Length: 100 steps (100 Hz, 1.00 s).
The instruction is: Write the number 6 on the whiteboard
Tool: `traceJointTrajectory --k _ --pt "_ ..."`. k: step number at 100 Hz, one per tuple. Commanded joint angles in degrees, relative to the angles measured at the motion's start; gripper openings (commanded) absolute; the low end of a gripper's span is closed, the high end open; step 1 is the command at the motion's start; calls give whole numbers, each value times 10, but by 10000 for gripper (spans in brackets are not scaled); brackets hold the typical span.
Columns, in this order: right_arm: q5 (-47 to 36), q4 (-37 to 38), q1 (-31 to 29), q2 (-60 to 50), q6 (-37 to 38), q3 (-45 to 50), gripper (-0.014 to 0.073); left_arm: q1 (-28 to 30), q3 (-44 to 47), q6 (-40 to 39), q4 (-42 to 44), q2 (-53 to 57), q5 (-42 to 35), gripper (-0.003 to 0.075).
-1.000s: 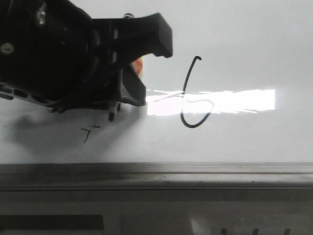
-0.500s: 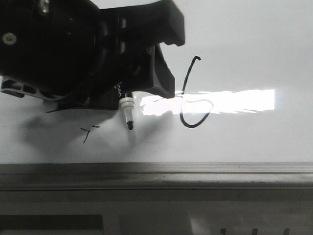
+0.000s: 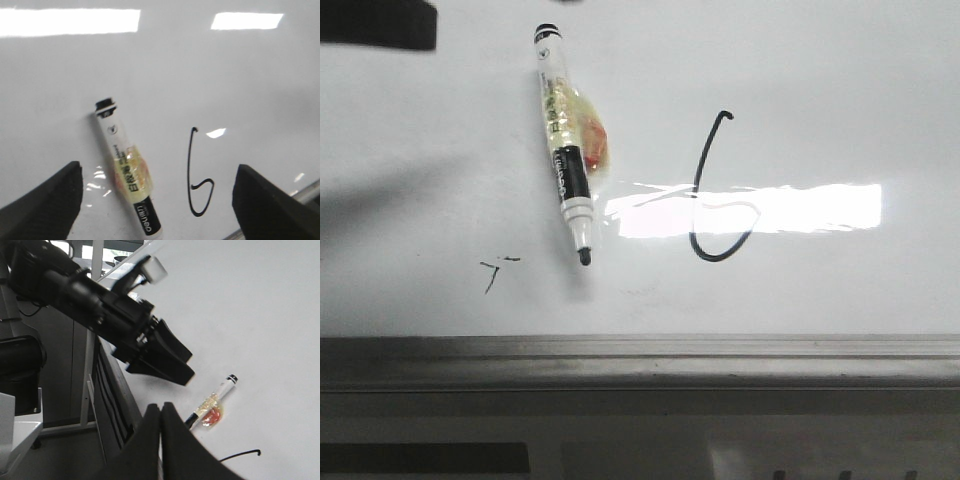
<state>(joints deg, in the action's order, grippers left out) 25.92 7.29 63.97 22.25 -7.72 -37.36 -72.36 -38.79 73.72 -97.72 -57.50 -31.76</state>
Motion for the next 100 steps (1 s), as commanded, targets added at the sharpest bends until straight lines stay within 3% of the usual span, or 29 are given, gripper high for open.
traceJointTrajectory --k 1,10,22,43,49,100 --pt "-10 38 -5 -13 -2 -18 -44 -23 -7 75 18 58 -9 549" --pt "68 94 -7 -46 53 -18 -40 -39 7 116 -10 115 -15 474" --pt "171 180 -9 -118 137 -18 -40 -45 42 157 -84 199 -47 293" --pt "205 218 -9 -240 148 -18 -43 -45 120 164 -92 330 -58 -20" --pt "233 217 -9 -236 148 -20 -43 -45 134 164 -90 353 -58 -20" --pt "216 200 -9 -226 148 42 -43 -45 141 164 -92 374 -51 -20"
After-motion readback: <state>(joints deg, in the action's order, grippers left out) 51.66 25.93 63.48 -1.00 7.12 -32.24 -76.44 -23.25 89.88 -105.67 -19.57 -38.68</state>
